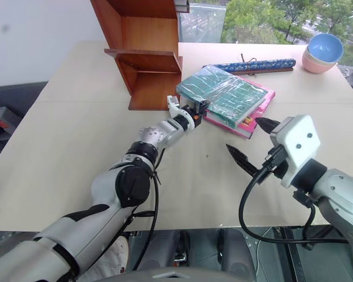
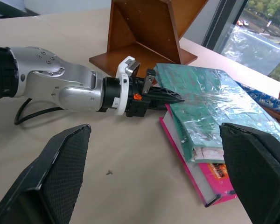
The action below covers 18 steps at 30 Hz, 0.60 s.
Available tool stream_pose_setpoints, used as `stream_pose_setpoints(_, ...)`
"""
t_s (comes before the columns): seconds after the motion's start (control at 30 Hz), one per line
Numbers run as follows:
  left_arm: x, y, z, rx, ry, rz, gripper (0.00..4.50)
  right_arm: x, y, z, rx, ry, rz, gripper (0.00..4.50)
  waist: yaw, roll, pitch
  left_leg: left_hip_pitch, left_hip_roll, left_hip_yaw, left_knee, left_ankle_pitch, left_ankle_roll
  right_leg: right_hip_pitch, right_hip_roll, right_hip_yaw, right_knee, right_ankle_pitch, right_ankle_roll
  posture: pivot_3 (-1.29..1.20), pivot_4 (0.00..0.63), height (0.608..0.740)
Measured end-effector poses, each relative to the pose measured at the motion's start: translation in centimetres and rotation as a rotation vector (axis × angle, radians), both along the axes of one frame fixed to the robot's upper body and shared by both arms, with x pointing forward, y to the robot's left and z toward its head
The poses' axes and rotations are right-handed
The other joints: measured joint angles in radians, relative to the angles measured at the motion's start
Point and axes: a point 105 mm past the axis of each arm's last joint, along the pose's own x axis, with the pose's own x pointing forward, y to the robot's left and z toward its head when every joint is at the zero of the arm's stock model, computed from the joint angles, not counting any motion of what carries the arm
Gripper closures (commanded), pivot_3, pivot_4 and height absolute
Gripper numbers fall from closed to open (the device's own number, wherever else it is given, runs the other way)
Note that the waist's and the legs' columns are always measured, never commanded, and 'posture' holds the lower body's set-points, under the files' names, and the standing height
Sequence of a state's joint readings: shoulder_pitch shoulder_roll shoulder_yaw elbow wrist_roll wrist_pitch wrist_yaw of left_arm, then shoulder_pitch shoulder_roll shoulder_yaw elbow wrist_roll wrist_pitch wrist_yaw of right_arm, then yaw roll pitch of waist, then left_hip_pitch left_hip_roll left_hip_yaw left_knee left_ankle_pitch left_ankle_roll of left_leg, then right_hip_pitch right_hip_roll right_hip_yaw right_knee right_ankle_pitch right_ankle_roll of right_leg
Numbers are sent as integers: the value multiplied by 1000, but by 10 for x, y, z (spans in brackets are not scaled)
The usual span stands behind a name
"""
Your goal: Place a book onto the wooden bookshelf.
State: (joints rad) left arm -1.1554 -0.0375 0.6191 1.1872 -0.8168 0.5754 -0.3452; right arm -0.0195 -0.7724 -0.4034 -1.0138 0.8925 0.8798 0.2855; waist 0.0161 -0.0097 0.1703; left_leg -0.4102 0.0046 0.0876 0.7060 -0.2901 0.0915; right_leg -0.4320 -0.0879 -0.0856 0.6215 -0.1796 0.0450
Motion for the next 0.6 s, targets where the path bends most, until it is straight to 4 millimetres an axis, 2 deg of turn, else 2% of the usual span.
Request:
stream_pose_setpoints(0.5,-6,0,4,11,-18,-58,4480,-5,-7,-1,9,15,-30,0,0,0,0,-2,0,0,0,0,0,-1,0,0,0,0,0,0,150,738)
stream_pose_setpoints(0.53,-7,0,4,20,-27,-65,3657,-6,-7,-1,8,16,-32,0,0,0,0,-2,0,0,0,0,0,-1,0,0,0,0,0,0,150,738)
stream_pose_setpoints(0.57,-8,0,4,25,-33,-73,3555,-6,-7,-1,7,16,-33,0,0,0,0,-2,0,0,0,0,0,-1,0,0,0,0,0,0,150,738)
stream_pose_setpoints(0.6,-11,-2,2,34,-33,-89,3029,-6,-7,-1,7,12,-33,0,0,0,0,-2,0,0,0,0,0,-1,0,0,0,0,0,0,150,738)
